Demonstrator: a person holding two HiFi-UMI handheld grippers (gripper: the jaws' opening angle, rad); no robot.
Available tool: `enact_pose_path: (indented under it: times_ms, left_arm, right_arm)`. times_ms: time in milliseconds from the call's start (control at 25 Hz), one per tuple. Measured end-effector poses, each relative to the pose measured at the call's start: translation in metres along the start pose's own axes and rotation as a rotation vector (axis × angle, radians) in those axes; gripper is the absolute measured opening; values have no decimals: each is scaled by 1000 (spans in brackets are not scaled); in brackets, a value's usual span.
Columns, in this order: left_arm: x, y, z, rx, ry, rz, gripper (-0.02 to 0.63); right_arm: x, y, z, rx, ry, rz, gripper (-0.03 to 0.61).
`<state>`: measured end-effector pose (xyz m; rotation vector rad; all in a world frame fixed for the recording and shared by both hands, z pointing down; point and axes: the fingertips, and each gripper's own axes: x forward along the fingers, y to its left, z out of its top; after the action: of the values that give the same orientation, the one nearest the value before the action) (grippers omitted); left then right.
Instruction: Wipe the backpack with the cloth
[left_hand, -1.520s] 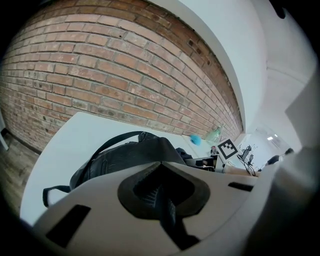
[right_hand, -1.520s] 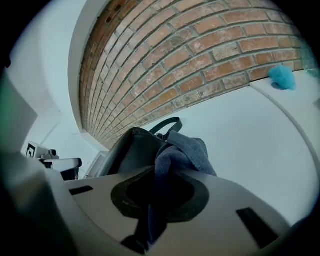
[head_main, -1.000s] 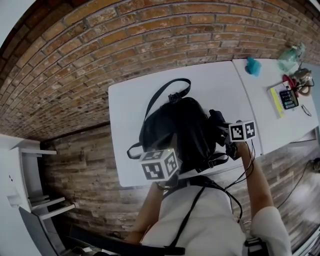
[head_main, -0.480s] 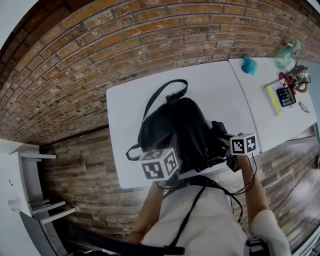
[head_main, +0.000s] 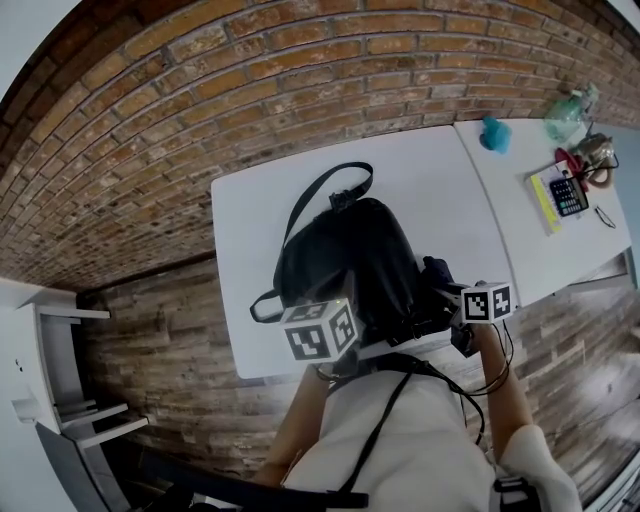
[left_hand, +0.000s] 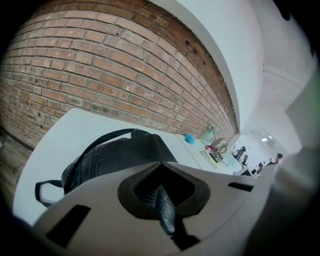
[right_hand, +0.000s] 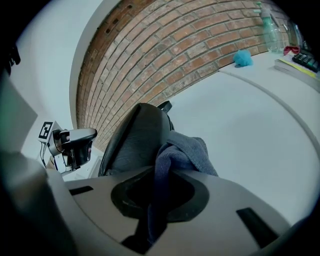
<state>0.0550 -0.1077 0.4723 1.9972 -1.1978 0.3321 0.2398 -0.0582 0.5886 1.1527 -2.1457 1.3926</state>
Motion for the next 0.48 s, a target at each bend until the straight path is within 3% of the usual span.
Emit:
enact_pose_path:
  times_ms: [480]
  left_arm:
    - [-4, 4, 1, -27, -22, 15, 5]
  right_arm:
    - [-5, -11, 21, -24, 5, -2, 38]
